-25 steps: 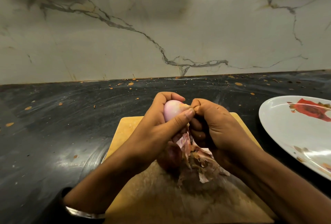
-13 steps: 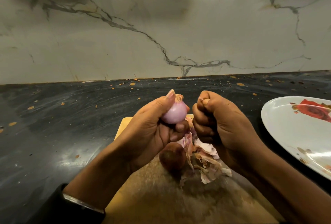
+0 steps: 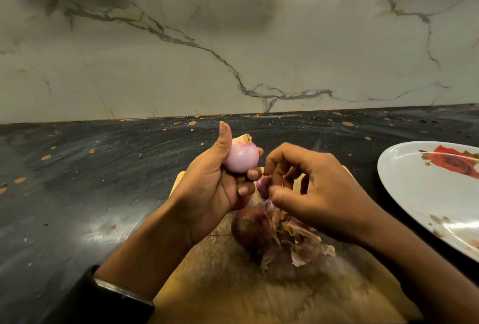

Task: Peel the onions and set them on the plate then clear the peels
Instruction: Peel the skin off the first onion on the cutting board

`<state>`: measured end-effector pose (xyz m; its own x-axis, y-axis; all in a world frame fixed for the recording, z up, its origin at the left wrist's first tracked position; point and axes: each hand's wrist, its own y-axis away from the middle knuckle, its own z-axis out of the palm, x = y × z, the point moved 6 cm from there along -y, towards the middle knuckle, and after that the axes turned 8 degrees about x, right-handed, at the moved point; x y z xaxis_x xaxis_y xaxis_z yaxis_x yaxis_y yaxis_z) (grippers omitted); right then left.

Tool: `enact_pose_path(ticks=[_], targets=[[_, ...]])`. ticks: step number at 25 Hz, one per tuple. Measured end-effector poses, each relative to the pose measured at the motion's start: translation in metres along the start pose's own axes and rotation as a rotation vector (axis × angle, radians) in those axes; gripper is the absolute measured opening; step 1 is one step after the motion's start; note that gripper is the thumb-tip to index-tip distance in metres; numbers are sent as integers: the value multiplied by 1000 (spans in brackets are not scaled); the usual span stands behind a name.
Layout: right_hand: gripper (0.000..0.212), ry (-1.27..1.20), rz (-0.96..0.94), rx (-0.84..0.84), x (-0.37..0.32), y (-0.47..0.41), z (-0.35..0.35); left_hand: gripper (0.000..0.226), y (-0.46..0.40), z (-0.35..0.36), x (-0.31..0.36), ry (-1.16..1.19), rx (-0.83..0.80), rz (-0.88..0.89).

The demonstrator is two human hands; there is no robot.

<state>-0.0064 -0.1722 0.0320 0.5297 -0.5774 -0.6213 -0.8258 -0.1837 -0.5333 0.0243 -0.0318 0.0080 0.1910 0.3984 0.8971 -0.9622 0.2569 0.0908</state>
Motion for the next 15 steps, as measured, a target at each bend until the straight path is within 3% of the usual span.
enact_pose_path(ticks=[5,10,15], targets=[[27,-347,-17,211,-2,-4,-10,63,7,11,-5,-139,-104,-8],[10,-301,-122,301,0,-4,-13,62,12,15,-8,-254,-140,16],[13,-320,6,326,5,-4,-8,61,13,15,-5,-267,-81,19]])
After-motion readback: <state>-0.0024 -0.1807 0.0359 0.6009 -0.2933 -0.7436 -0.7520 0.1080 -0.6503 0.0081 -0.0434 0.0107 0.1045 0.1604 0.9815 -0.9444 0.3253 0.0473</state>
